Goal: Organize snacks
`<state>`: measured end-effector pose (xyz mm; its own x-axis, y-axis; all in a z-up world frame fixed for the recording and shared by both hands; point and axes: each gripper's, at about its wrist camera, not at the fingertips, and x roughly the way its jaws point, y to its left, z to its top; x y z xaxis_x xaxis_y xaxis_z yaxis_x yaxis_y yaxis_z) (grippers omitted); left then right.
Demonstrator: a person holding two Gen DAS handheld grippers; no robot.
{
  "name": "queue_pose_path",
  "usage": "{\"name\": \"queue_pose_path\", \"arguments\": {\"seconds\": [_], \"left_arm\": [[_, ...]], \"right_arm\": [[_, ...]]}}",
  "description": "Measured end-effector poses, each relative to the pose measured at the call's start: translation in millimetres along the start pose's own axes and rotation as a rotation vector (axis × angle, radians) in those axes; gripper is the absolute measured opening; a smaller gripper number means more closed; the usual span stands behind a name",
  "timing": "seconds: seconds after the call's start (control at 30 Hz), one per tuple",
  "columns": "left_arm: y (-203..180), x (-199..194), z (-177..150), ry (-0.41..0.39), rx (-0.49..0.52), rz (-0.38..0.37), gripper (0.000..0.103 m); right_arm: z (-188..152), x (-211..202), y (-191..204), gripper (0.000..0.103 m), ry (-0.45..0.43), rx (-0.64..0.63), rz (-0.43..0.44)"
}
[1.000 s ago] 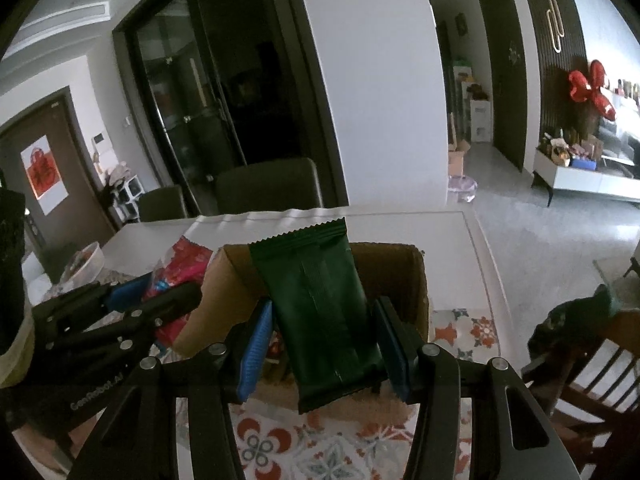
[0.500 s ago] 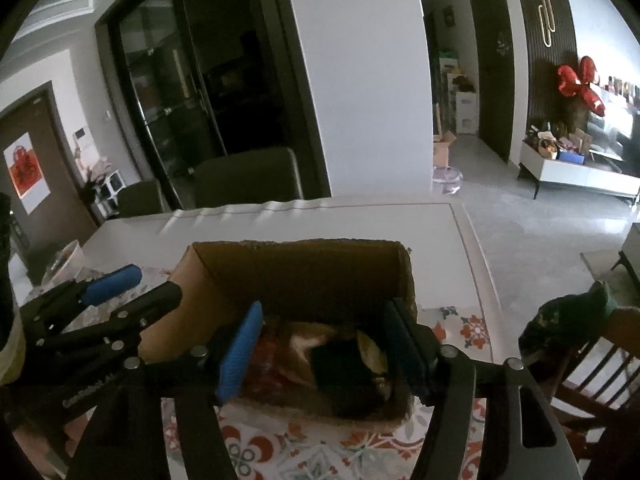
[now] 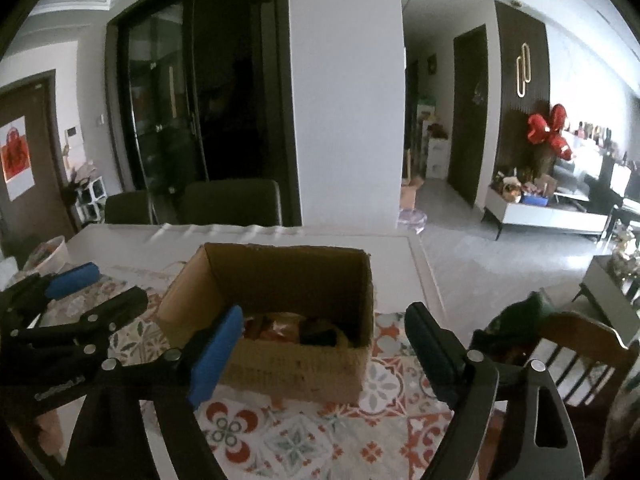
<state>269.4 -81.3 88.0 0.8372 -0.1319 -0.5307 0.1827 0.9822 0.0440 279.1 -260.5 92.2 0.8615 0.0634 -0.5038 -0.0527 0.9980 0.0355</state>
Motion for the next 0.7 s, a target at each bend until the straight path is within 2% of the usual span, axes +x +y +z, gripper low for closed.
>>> {"name": "queue_pose_path", "arguments": {"seconds": [0.23, 0.4, 0.7], "left_arm": [[-7, -46, -23, -0.037, 0.036, 0.034, 0.095], [-8, -72, -42, -0.052, 0.034, 0.049, 0.1], [-11, -101, -70, -0.064, 0.038, 0.086, 0.103]], "right_arm": [[-30, -44, 3, 0.091, -0.007, 0.028, -0.006], [-47, -66, 3, 0.091, -0.006, 0.048, -0.001], [-76, -96, 11, 0.092, -0.007, 0.041, -0.026]]}}
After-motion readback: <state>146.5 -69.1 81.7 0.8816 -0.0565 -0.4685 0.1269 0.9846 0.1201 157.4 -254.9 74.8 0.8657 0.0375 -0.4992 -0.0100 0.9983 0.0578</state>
